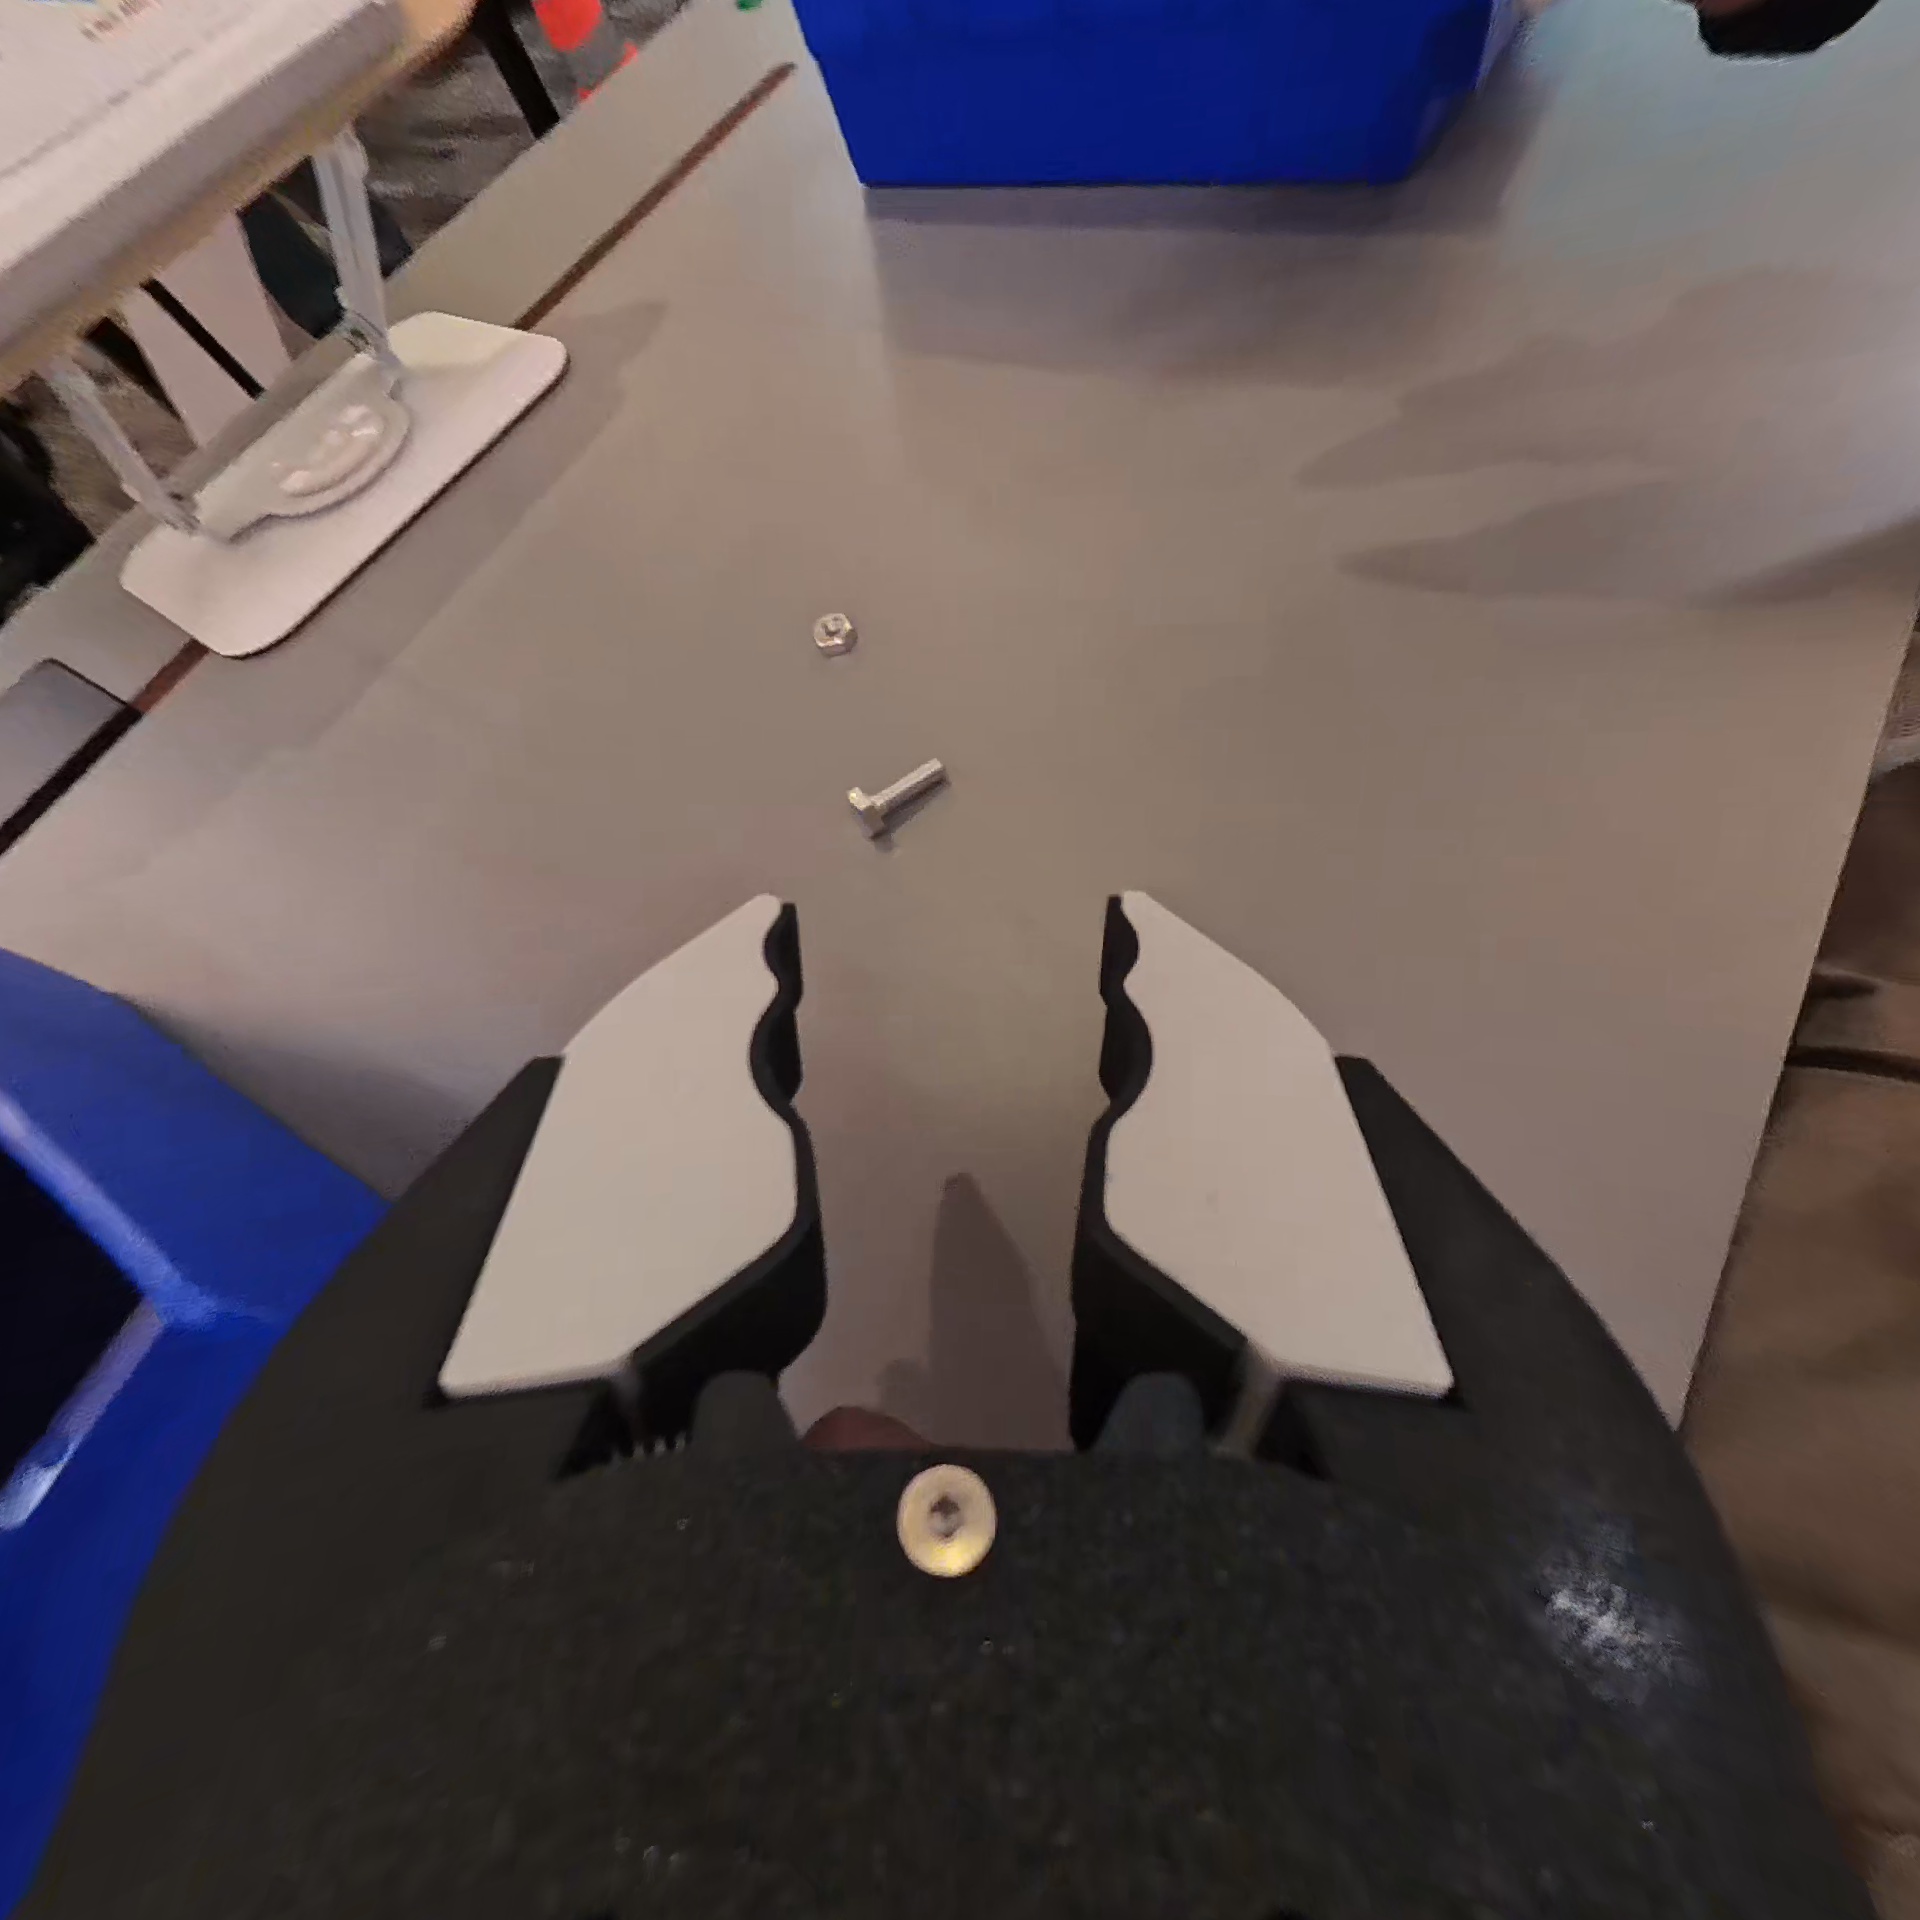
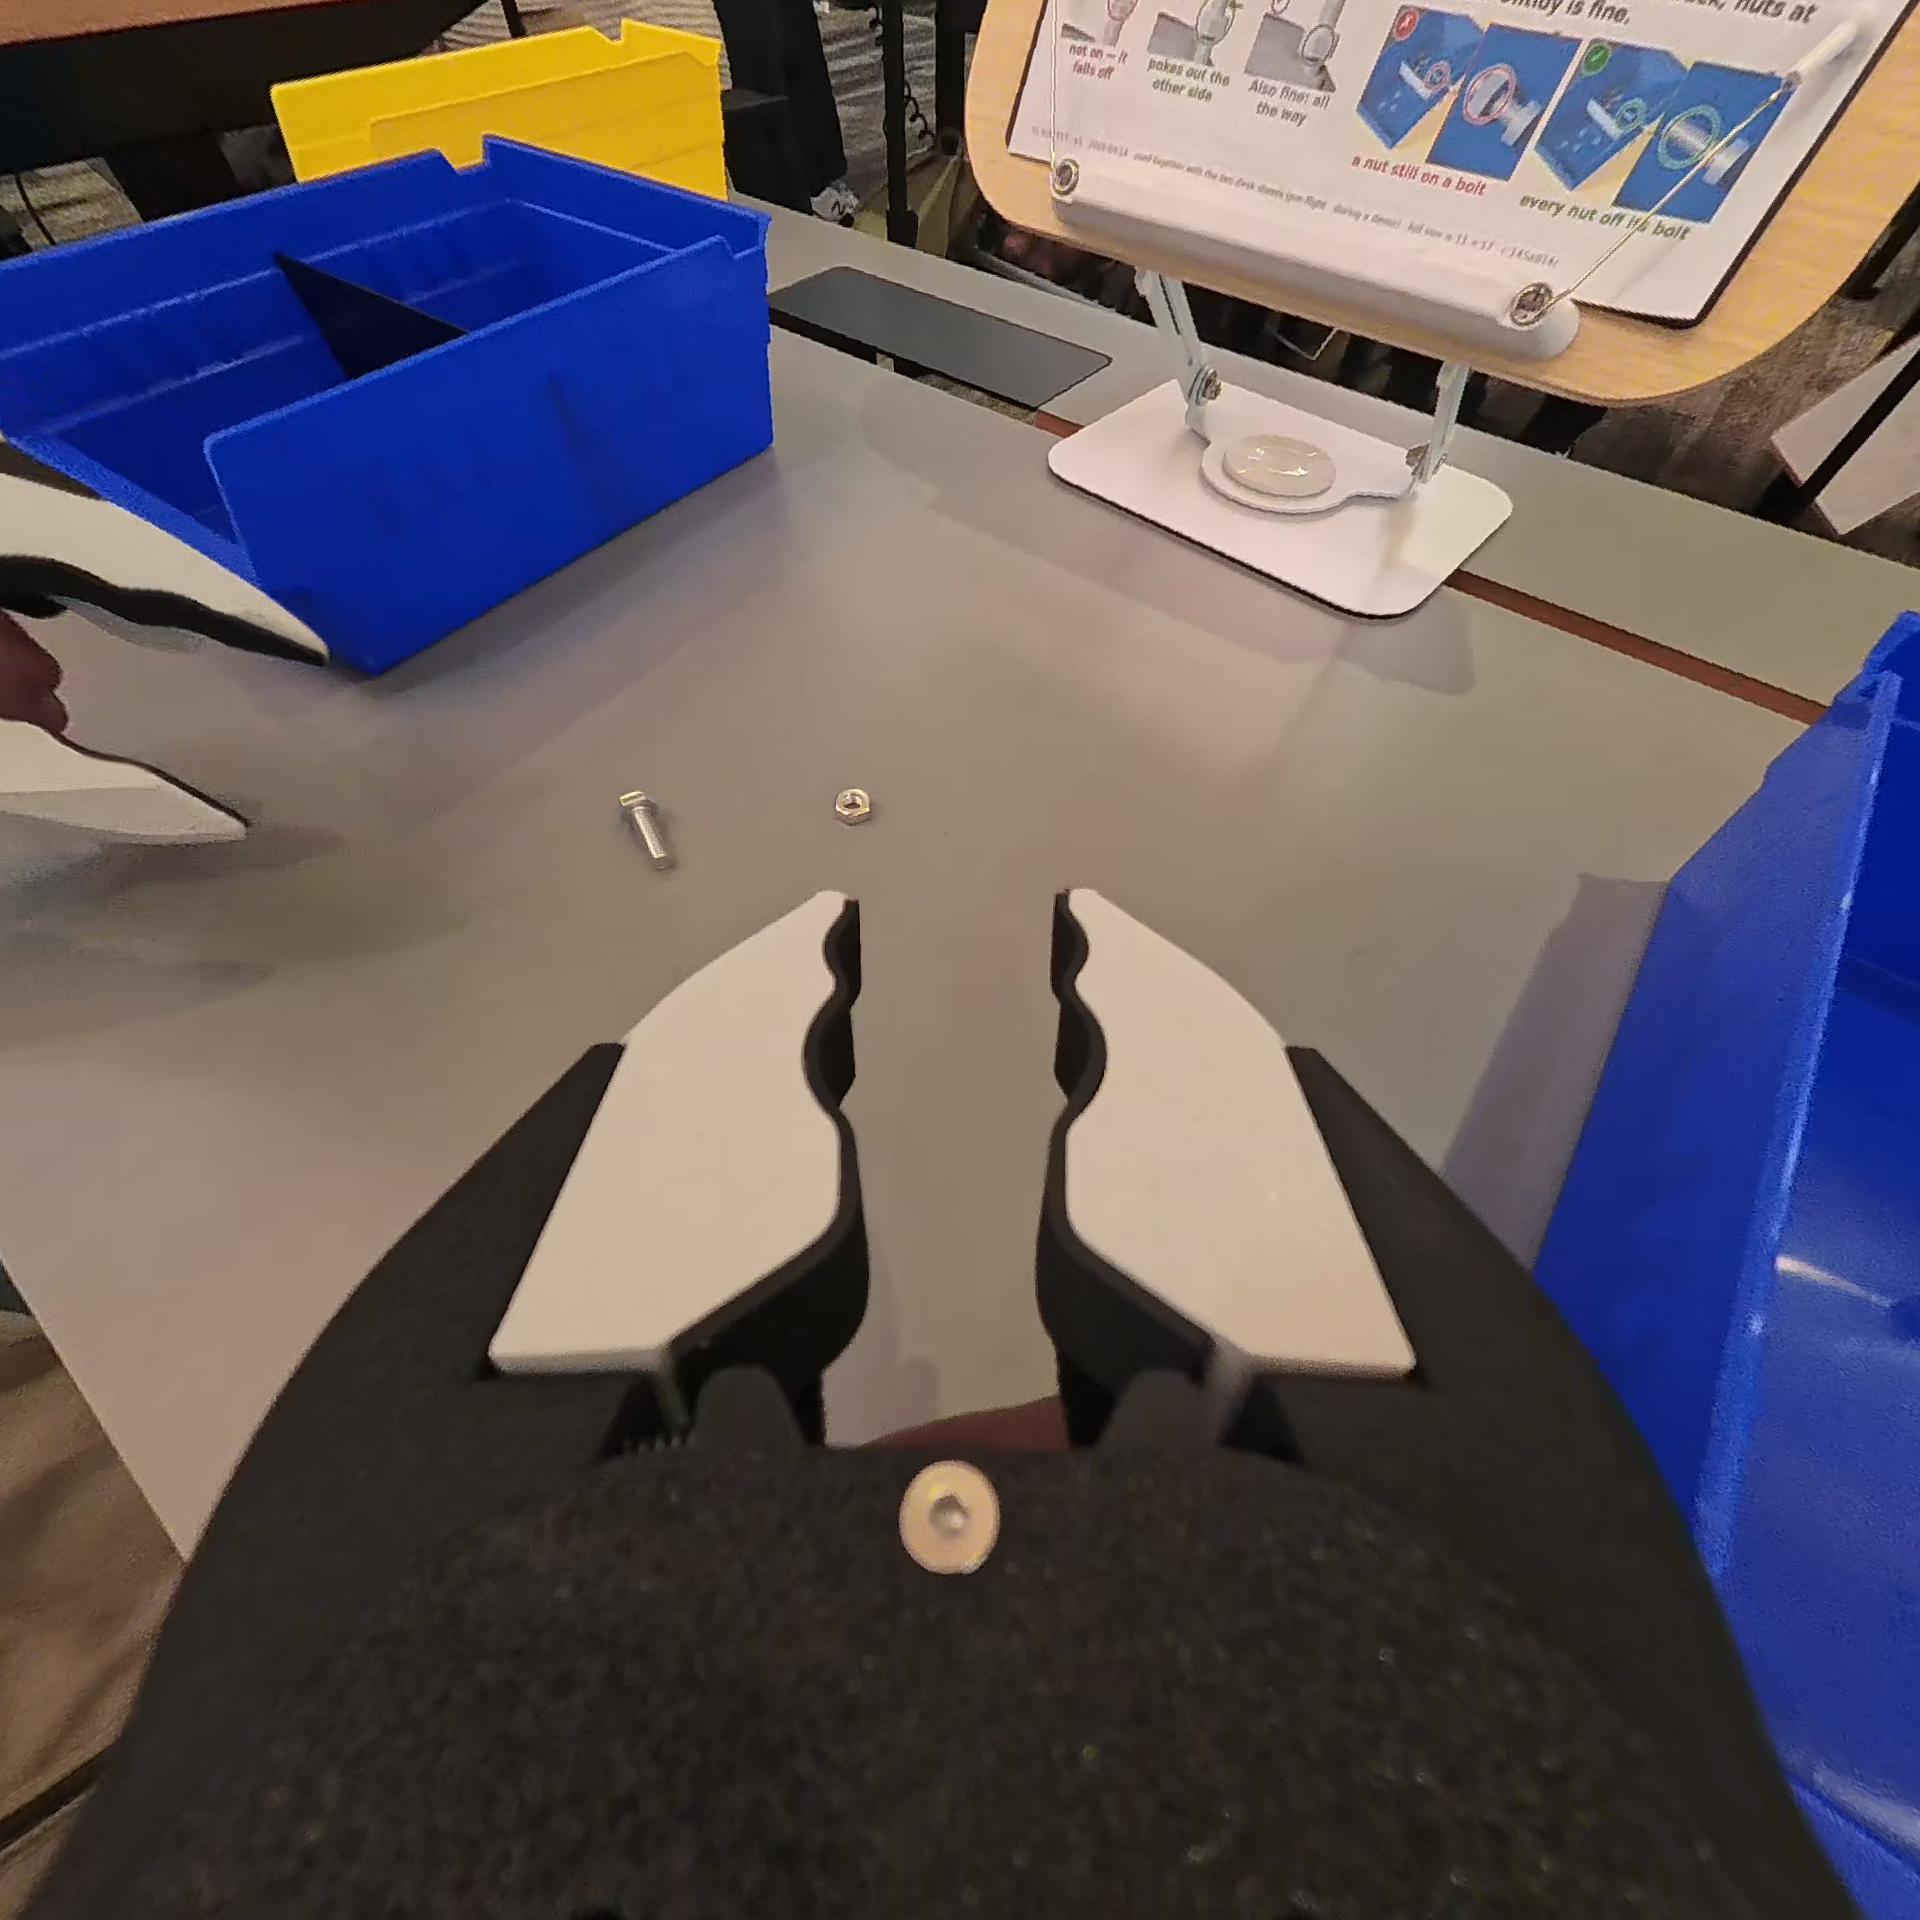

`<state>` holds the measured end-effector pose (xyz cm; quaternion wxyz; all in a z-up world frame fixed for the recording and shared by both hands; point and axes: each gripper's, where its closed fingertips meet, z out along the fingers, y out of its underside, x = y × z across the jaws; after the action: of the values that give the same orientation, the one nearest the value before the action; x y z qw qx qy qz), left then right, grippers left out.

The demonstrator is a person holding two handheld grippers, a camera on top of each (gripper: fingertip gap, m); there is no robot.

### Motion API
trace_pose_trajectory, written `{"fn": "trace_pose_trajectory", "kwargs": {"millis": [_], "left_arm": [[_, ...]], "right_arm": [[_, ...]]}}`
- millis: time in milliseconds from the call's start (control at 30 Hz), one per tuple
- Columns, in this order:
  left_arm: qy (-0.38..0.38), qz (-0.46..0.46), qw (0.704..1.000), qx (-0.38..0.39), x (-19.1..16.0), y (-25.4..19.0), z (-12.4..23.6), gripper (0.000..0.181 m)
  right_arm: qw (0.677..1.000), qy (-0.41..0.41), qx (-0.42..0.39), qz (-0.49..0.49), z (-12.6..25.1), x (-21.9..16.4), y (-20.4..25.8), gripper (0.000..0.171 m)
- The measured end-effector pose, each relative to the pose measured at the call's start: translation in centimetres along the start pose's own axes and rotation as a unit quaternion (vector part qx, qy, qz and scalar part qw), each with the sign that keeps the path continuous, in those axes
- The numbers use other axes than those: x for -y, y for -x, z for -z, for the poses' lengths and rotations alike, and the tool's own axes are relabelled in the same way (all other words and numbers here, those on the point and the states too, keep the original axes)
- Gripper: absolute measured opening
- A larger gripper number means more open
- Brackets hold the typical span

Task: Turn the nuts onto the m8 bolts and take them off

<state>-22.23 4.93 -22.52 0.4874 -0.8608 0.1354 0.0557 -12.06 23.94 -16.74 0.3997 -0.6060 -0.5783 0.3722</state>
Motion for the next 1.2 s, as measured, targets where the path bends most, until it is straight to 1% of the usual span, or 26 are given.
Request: {"fn": "trace_pose_trajectory", "kwargs": {"millis": [33, 100, 200, 267, 367, 400, 433, 533, 667, 733, 800, 833, 900, 1000, 1033, 1100, 1200], "left_arm": [[0.017, -0.015, 1.0, -0.01, -0.1, 0.0, -0.4, 0.057], [0.062, -0.08, 0.995, -0.019, 0.1, 0.5, -1.3, 0.058], [0.13, -0.174, 0.975, -0.055, 0.8, 1.4, -3.1, 0.056], [0.177, -0.219, 0.953, -0.108, 0.7, 1.2, -4.4, 0.055], [0.255, -0.277, 0.909, -0.177, -1.0, 1.1, -6.0, 0.054], [0.273, -0.287, 0.899, -0.189, -1.5, 1.3, -6.5, 0.054], [0.291, -0.294, 0.888, -0.203, -1.9, 1.4, -6.9, 0.052], [0.324, -0.292, 0.87, -0.231, -2.4, 1.4, -7.7, 0.048], [0.369, -0.313, 0.843, -0.234, -3.3, 1.9, -8.4, 0.048], [0.374, -0.317, 0.838, -0.24, -3.3, 1.8, -8.8, 0.046], [0.368, -0.317, 0.841, -0.237, -2.9, 1.8, -9.3, 0.046], [0.376, -0.32, 0.837, -0.236, -3.1, 2.0, -9.4, 0.044], [0.383, -0.315, 0.833, -0.245, -3.2, 2.1, -9.3, 0.039], [0.394, -0.309, 0.829, -0.251, -3.5, 2.3, -8.6, 0.037], [0.396, -0.304, 0.828, -0.256, -3.6, 2.2, -8.5, 0.034], [0.404, -0.285, 0.822, -0.282, -3.9, 1.5, -7.9, 0.015], [0.391, -0.291, 0.825, -0.285, -3.7, 1.3, -8.1, 0.014]], "right_arm": [[1.0, -0.002, 0.0, -0.002, 0.1, 0.1, 0.0, 0.035], [1.0, -0.003, 0.001, -0.003, 0.2, 0.2, 0.0, 0.035], [1.0, -0.008, 0.001, 0.002, 0.5, 0.5, 0.1, 0.035], [1.0, -0.01, -0.001, 0.005, 0.7, 0.8, 0.2, 0.035], [1.0, -0.012, -0.003, 0.008, 0.9, 1.0, 0.2, 0.034], [1.0, -0.013, -0.004, 0.008, 1.0, 1.0, 0.2, 0.034], [1.0, -0.013, -0.005, 0.008, 1.0, 1.0, 0.2, 0.034], [1.0, -0.013, -0.006, 0.011, 1.1, 1.1, 0.2, 0.034], [1.0, -0.013, -0.008, 0.013, 1.3, 1.1, 0.0, 0.034], [1.0, -0.013, -0.009, 0.012, 1.3, 1.1, -0.2, 0.034], [1.0, -0.013, -0.009, 0.009, 1.4, 1.0, -0.3, 0.034], [1.0, -0.013, -0.009, 0.008, 1.4, 1.0, -0.4, 0.034], [1.0, -0.013, -0.01, 0.009, 1.4, 1.0, -0.5, 0.034], [1.0, -0.014, -0.01, 0.007, 1.4, 1.0, -0.6, 0.034], [1.0, -0.014, -0.01, 0.007, 1.5, 1.0, -0.7, 0.034], [1.0, -0.014, -0.01, 0.005, 1.5, 1.0, -0.7, 0.034], [1.0, -0.014, -0.009, 0.004, 1.4, 1.0, -0.7, 0.034]]}}
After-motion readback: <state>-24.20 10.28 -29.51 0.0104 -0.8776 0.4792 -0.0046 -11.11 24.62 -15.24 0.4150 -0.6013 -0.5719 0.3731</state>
